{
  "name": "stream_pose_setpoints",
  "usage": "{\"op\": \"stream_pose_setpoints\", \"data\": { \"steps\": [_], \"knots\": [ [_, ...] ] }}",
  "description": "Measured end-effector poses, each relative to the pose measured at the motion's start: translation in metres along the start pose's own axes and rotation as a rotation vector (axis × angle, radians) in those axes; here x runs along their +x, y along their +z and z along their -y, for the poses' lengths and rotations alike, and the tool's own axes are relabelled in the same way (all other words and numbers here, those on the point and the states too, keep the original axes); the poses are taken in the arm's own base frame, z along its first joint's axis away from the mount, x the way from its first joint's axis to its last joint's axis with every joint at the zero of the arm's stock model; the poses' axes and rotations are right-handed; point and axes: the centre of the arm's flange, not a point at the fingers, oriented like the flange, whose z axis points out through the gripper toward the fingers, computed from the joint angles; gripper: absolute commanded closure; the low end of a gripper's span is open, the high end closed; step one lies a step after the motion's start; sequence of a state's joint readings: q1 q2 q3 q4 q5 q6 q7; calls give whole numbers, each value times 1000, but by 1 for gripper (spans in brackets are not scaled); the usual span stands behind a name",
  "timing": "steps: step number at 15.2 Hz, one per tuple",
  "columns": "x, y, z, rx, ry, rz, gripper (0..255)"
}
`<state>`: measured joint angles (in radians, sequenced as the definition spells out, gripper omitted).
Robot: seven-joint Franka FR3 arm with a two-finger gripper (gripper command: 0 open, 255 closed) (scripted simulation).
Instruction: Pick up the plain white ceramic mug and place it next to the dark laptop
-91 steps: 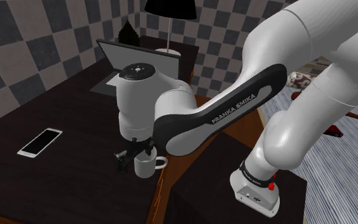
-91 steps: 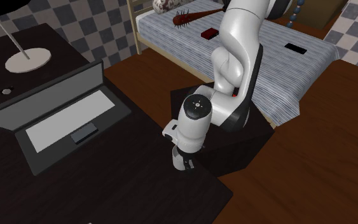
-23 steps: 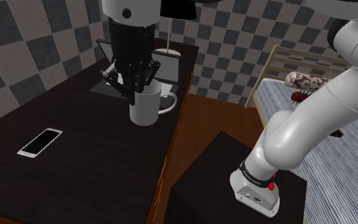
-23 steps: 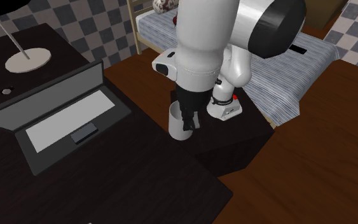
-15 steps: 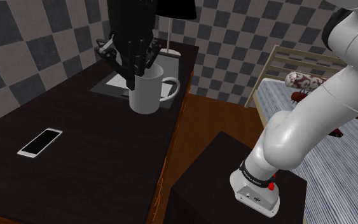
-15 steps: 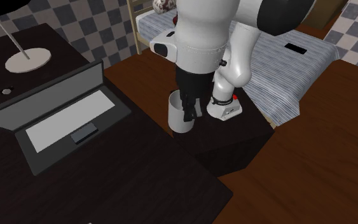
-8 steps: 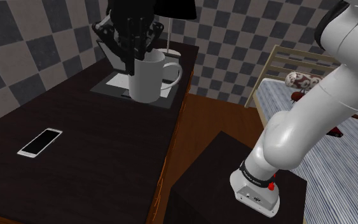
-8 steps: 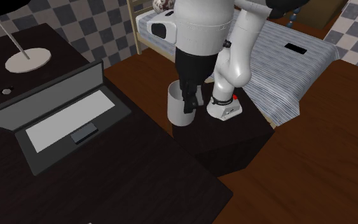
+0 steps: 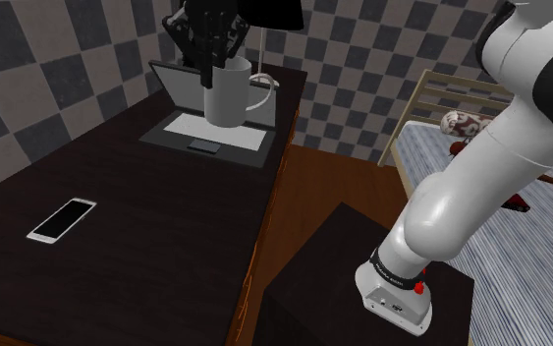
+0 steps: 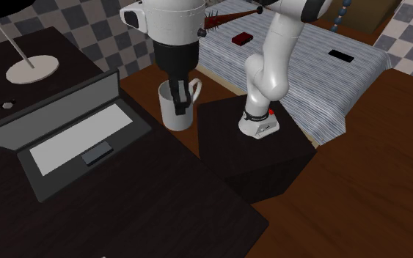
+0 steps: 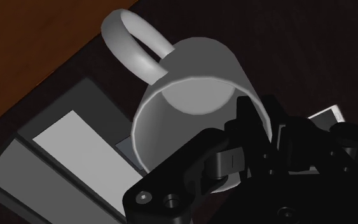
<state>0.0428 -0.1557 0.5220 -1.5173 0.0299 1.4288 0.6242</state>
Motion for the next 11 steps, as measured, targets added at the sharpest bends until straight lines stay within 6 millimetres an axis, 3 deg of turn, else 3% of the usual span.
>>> {"op": "stream_pose_setpoints", "data": {
  "steps": [11],
  "knots": [
    [107,8,-96,0,0,0,255]
  ]
}}
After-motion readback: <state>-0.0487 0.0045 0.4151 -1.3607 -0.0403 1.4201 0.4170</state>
